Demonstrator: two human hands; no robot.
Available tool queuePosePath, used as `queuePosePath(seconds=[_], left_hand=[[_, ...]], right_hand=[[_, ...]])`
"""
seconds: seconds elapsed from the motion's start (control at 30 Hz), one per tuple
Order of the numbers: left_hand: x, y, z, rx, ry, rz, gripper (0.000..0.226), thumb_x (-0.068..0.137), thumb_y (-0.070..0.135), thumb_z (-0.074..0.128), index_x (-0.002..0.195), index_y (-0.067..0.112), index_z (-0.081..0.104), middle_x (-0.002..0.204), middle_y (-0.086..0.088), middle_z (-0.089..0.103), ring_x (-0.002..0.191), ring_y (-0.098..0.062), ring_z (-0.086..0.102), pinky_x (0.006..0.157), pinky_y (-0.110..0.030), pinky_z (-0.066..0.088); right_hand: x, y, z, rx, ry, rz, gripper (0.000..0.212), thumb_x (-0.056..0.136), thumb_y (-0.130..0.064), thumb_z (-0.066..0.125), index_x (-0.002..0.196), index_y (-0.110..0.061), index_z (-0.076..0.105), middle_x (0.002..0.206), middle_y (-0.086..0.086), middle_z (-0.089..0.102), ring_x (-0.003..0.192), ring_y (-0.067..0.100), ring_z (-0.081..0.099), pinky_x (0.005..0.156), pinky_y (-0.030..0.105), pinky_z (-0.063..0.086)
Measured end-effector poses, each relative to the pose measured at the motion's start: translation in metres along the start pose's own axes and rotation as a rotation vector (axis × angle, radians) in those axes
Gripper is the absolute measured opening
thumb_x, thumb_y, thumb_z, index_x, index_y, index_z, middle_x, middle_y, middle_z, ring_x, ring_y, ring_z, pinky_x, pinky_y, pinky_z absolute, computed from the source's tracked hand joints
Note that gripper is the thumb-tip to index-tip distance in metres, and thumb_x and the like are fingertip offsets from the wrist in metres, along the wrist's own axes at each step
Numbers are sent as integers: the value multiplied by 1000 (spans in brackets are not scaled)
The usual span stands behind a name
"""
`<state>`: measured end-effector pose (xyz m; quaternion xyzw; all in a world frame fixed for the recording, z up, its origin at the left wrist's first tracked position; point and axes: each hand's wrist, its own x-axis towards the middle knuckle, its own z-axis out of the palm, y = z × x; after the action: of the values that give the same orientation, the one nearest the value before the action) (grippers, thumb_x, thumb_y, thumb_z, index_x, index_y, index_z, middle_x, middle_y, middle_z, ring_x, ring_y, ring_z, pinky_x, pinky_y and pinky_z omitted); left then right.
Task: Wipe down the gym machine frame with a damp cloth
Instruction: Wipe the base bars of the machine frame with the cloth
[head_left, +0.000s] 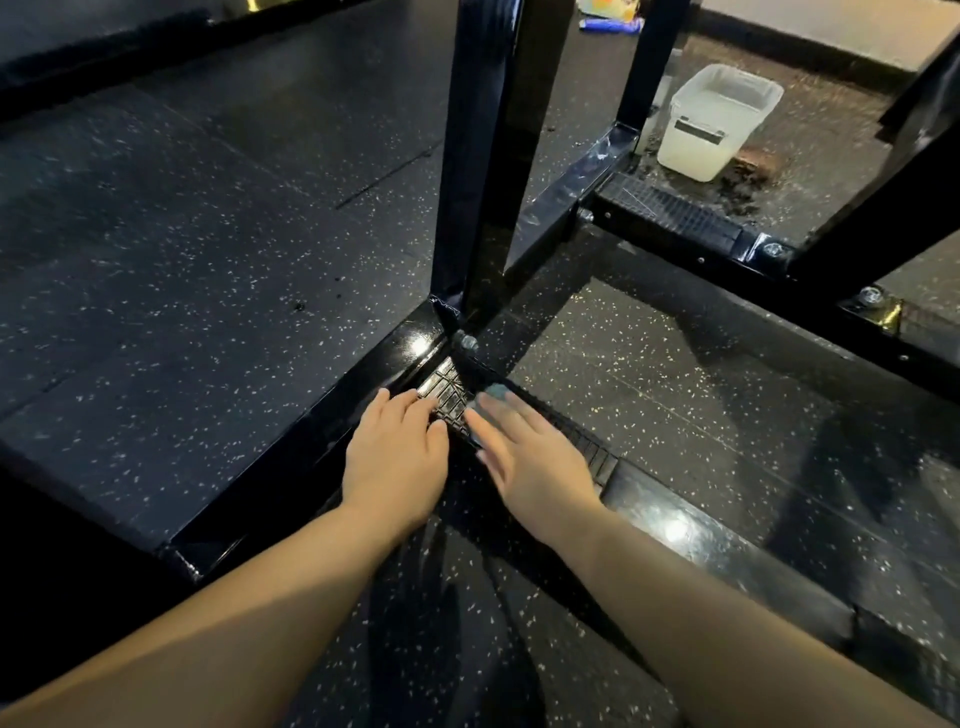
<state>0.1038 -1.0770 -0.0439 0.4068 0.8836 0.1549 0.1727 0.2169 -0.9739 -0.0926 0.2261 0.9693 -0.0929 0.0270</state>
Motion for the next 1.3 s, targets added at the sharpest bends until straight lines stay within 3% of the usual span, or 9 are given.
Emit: queuePosePath(seconds=[0.1,0.2,0.37,0.53,0.77,0.9,1.07,1.2,1.3], left_hand=[[-4,10,11,-82,-73,77,46,102,32,23,145,16,32,154,1,23,143,-14,8,116,-29,3],[-4,21,23,-167,-172,103,49,102,32,25,148,17,24,158,3,11,145,-12,-1,115,-28,2],[2,24,37,-45,-100,100,49,101,26,29,146,8,29,156,-8,18,145,-21,8,117,-33,7],[-11,47,48,-74,-192,168,51,100,34,24,147,15,27,157,-2,14,145,-16,4,115,-30,7],[-32,81,75,86,-305,399,78,80,54,4,150,22,17,159,2,2,145,-16,-8,115,-29,-6],[-25,82,69,-6,-378,353,51,101,36,22,149,18,23,158,3,9,145,-13,-4,115,-28,-4],[-22,75,68,-55,-431,349,53,99,34,19,147,14,27,157,1,16,145,-14,4,118,-31,6],[-25,91,62,-24,-406,248,50,101,32,27,148,16,25,157,4,13,145,-15,2,116,-33,9],[-28,120,63,62,-334,178,50,100,38,27,146,19,27,156,-6,14,144,-27,5,118,-41,7]], right_hand=[[-55,32,-1,-23,226,140,45,91,-27,36,121,-11,66,128,6,62,119,28,59,107,33,35],[-70,28,3,38,254,333,43,94,-26,40,125,-6,62,135,13,56,124,37,53,100,49,46],[-19,3,-9,71,109,326,55,103,-37,30,152,-12,22,160,8,16,147,27,8,119,35,2],[-89,25,9,96,130,224,50,97,-29,34,140,-7,47,147,11,43,136,30,40,111,43,36],[-215,75,8,-10,290,747,54,93,-36,33,126,-1,59,133,17,55,124,35,51,108,41,36],[-130,42,11,94,280,572,51,90,-33,39,134,-9,49,140,11,46,133,30,40,109,47,36],[-122,41,22,101,240,389,50,96,-32,34,138,-10,49,146,11,45,136,30,40,110,44,36],[-213,82,14,-52,270,652,46,98,-34,37,133,-9,55,139,11,52,128,29,49,111,33,29],[-202,77,9,-4,263,844,52,94,-38,37,132,-7,54,138,14,51,126,34,48,107,44,37]])
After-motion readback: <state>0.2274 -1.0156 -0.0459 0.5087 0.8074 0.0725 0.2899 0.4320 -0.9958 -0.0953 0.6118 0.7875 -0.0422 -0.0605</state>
